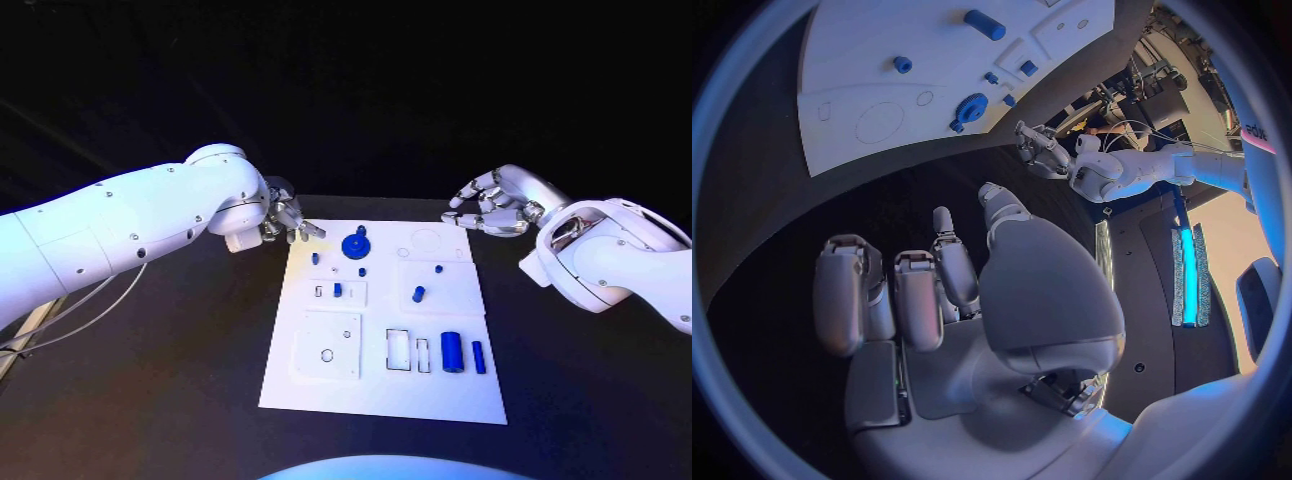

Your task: Assemble the parts on the task board

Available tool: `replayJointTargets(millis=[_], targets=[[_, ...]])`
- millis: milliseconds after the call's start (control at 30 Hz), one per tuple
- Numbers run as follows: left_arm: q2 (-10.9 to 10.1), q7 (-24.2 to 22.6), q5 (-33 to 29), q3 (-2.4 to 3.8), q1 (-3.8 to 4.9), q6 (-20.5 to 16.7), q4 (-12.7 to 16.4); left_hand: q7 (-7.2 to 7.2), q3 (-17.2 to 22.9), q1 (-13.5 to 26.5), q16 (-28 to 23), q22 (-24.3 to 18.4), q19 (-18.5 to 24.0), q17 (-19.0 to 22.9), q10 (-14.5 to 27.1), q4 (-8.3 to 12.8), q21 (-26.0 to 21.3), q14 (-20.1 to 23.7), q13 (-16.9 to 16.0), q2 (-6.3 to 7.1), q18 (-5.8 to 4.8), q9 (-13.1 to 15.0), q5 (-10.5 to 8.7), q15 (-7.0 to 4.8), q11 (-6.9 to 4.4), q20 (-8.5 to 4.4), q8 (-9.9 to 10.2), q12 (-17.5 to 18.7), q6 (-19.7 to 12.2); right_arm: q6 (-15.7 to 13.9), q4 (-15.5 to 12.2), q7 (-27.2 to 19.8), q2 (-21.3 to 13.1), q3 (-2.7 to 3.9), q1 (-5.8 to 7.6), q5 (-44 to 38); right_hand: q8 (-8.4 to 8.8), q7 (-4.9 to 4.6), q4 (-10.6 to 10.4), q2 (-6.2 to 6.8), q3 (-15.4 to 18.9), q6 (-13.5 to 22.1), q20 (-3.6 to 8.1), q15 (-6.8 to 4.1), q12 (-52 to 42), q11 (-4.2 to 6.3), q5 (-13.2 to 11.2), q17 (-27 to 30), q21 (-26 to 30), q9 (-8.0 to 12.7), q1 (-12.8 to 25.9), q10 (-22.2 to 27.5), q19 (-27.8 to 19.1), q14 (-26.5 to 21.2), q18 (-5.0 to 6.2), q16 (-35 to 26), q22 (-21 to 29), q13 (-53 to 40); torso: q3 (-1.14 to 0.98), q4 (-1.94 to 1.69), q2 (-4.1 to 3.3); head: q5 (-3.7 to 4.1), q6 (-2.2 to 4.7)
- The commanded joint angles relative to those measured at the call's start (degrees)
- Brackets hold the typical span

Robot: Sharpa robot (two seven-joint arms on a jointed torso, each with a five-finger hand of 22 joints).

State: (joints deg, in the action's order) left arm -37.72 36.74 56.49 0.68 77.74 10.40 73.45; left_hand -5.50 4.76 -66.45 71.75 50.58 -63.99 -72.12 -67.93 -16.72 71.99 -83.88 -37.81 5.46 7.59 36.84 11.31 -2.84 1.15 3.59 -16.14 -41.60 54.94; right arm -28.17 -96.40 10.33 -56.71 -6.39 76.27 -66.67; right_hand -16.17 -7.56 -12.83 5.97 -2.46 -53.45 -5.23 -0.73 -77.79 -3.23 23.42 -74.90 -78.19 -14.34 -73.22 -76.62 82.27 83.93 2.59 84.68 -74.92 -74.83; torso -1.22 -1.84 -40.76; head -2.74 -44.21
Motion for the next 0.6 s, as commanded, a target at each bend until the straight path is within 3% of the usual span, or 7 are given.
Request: replayJointTargets(millis=[33, 367, 600], targets=[[0.8, -0.8, 1.1, -0.11, 0.14, 1.9, -1.4, 0.05, -0.4, -0.3, 0.4, 0.1, -0.2, -0.1, 0.3, 0.0, 0.0, -0.9, 0.1, -0.34, 0.3, -0.1, 0.17, 0.43, 0.01, 0.1, 0.1, 0.0, 0.1, 0.4, 0.0, -0.1, 0.1, 0.01, -0.04, -0.1, -0.4, -0.02, -0.2, -0.21, 0.0, 0.4, -0.01, -0.32, 0.3, 0.22, 0.1, -5.7, 0.3, -0.1, 0.2, 0.1, -0.5, 3.8, 0.67, -0.3, -6.0, 0.0, -0.04, 0.03, 0.03, -0.06, -0.02], [3.9, -0.7, 1.7, -1.61, -0.09, 4.9, -5.6, 0.21, -1.6, 0.2, 0.3, 0.4, -0.6, 0.0, 0.2, 0.0, 0.2, -0.9, 0.3, -0.52, 0.26, -0.8, 0.1, 0.34, -0.11, 0.15, -0.1, -0.3, 0.6, 0.4, -0.1, -0.2, 0.1, 0.01, -0.04, -0.1, -0.41, -0.01, -0.2, -0.24, 0.0, 0.4, -0.01, -0.33, 0.3, 0.23, 0.2, -5.7, 0.3, -0.1, 0.2, 0.1, -0.5, 3.8, 0.67, -0.3, -6.0, 0.0, 0.02, 0.14, -0.1, -0.1, -0.2], [5.1, -0.6, 2.6, -2.09, -0.57, 6.0, -7.2, 0.2, -2.0, 0.3, 0.2, 0.5, -0.6, 0.0, 0.2, 0.0, 0.2, -0.9, 0.4, -0.52, 0.25, -1.0, 0.1, 0.34, -0.11, 0.16, -0.1, -0.3, 0.7, 0.4, -0.1, -0.2, 0.0, 0.01, -0.04, -0.1, -0.41, -0.01, -0.2, -0.24, 0.0, 0.4, -0.01, -0.33, 0.3, 0.23, 0.2, -5.7, 0.3, -0.1, 0.2, 0.1, -0.5, 3.8, 0.67, -0.3, -6.0, 0.0, -0.01, 0.12, -0.03, -0.08, -0.37]])
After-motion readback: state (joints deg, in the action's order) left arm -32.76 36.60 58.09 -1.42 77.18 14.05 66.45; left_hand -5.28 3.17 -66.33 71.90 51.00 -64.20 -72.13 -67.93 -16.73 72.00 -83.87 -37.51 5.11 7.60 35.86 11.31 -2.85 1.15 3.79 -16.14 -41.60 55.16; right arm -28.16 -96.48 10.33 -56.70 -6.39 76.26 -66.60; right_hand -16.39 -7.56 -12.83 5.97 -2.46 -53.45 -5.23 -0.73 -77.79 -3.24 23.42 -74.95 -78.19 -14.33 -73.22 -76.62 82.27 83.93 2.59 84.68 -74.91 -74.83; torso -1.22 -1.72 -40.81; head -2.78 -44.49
